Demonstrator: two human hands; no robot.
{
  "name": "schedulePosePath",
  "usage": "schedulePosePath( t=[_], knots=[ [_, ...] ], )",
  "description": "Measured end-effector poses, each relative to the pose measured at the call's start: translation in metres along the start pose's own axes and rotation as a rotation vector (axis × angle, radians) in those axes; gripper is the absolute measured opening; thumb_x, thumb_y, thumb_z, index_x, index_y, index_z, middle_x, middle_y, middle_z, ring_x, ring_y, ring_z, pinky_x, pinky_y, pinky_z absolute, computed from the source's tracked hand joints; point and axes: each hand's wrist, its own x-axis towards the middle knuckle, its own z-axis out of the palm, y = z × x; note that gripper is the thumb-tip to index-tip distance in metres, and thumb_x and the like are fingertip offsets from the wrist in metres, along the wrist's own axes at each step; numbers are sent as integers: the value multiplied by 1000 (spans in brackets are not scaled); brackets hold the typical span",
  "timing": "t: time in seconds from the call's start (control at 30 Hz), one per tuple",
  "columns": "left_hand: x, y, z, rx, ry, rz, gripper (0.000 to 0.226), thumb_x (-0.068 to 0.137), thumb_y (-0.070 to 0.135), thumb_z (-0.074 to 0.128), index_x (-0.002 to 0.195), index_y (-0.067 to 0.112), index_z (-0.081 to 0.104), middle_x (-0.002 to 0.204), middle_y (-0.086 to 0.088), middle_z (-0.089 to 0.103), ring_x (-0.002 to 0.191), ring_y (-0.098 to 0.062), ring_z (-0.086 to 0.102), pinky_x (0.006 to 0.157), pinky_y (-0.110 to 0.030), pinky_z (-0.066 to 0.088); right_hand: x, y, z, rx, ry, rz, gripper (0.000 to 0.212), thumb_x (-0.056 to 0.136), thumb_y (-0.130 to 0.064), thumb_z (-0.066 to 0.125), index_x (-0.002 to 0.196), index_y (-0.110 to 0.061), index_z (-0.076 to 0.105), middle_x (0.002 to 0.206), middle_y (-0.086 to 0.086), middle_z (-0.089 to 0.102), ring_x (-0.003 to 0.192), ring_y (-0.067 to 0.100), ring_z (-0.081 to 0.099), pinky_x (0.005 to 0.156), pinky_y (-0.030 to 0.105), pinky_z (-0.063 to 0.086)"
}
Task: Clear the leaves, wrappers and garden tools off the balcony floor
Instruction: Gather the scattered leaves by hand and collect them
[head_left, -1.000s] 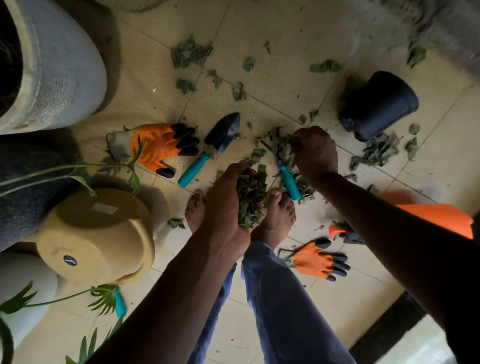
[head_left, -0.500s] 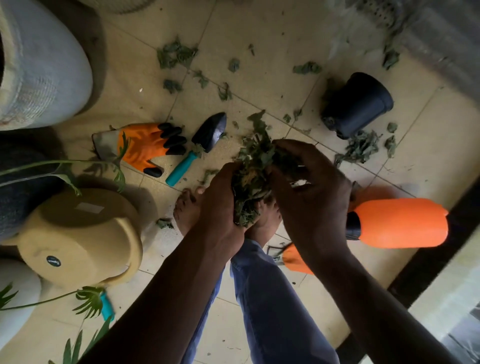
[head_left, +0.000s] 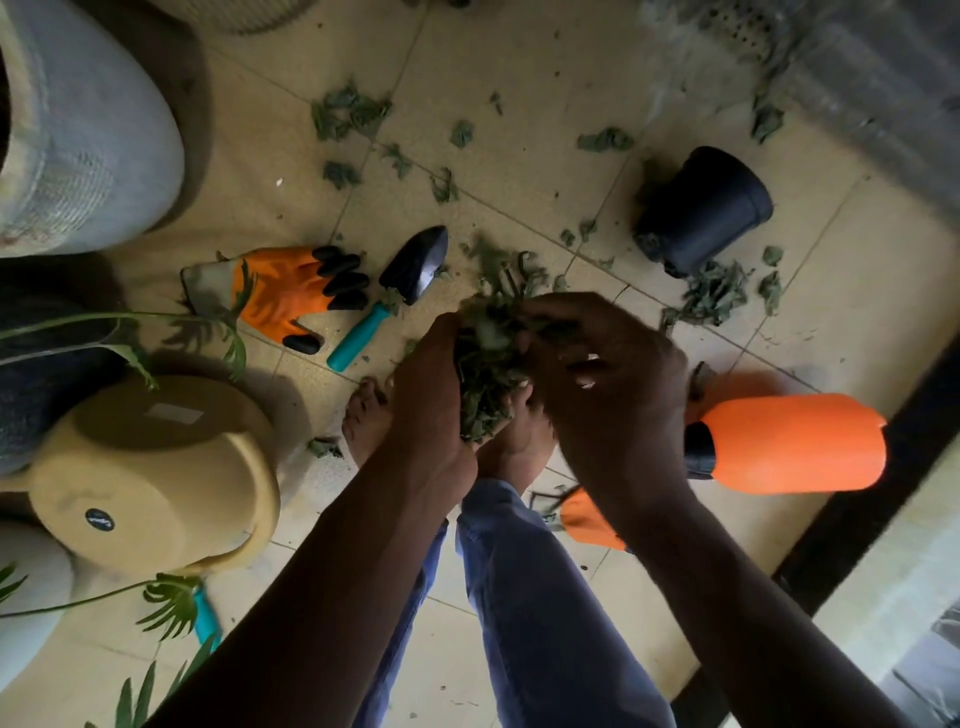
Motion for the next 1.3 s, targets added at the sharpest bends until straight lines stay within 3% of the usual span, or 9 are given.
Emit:
schedulePosePath(
  t=[0.1, 0.4, 0.53, 0.63, 0.77, 0.9, 1.07, 1.17, 1.3],
  knots=[
    [-7, 1, 6, -65, -29, 23, 42, 100, 43, 42, 104, 10, 68, 100, -11, 70, 93, -23, 68, 86, -37, 51, -13, -7, 9, -168, -11, -161, 27, 89, -6, 74, 114, -15, 76, 105, -2, 77, 81, 10, 69, 71, 30, 58],
    [-5, 7, -1, -128, -122, -6, 46, 96, 59, 58, 95, 15, 70, 88, -1, 73, 94, -20, 71, 108, -41, 48, -28, -5, 18, -297, -173, -195, 46, 97, -19, 39, 131, -11, 68, 130, 10, 59, 113, 29, 52, 88, 38, 48],
    [-6, 4, 5, -134, -130, -31, 30, 98, 42, 60, 88, 16, 70, 84, 0, 70, 85, -16, 69, 86, -29, 55, -21, -1, 17, -236, -78, -145, 31, 90, 1, 63, 113, -15, 76, 108, 3, 68, 99, 25, 57, 81, 27, 44],
    [-7, 4, 9, -132, -154, -24, 26, 100, 36, 56, 89, 17, 70, 85, 0, 70, 83, -16, 69, 80, -30, 52, -13, 2, 11, -108, 16, -9, 24, 83, -8, 75, 103, -22, 76, 97, -12, 72, 96, 14, 63, 81, 32, 52],
    [-7, 0, 14, -151, -146, -17, 19, 99, 25, 59, 90, 14, 72, 86, -1, 73, 83, -15, 72, 74, -25, 58, -11, 11, 8, -93, 49, -37, 13, 84, -14, 75, 93, -22, 79, 98, -11, 72, 97, 7, 61, 85, 41, 51],
    [-4, -2, 19, -63, -12, -22, 10, 94, 23, 68, 88, 16, 72, 80, -3, 71, 61, -11, 67, 46, -18, 49, -3, 59, 5, 80, 149, 70, 22, 90, -10, 62, 103, -17, 77, 105, -3, 71, 97, 14, 68, 79, 45, 56],
    [2, -8, 22, -22, 102, -48, 14, 90, 26, 72, 78, 19, 75, 72, 1, 70, 57, -9, 60, 42, -17, 44, 18, 174, 8, -701, -280, 185, 77, 81, 1, 67, 149, -27, 46, 149, 13, 43, 130, 35, 44, 102, 47, 49],
    [4, -11, 24, -19, 114, -68, 9, 91, 26, 72, 86, 18, 69, 69, 3, 70, 54, -7, 60, 41, -17, 44, 23, 222, 18, -882, -474, 74, 103, 74, 5, 70, 156, -37, 25, 160, 14, 19, 133, 39, 36, 95, 50, 53],
    [6, -12, 25, -30, 110, -82, 10, 93, 25, 70, 85, 18, 68, 68, 2, 69, 54, -8, 59, 41, -16, 44, 35, 250, 29, -966, -435, -71, 97, 73, -3, 76, 152, -39, 32, 151, 15, 28, 123, 40, 42, 78, 51, 58]
  ],
)
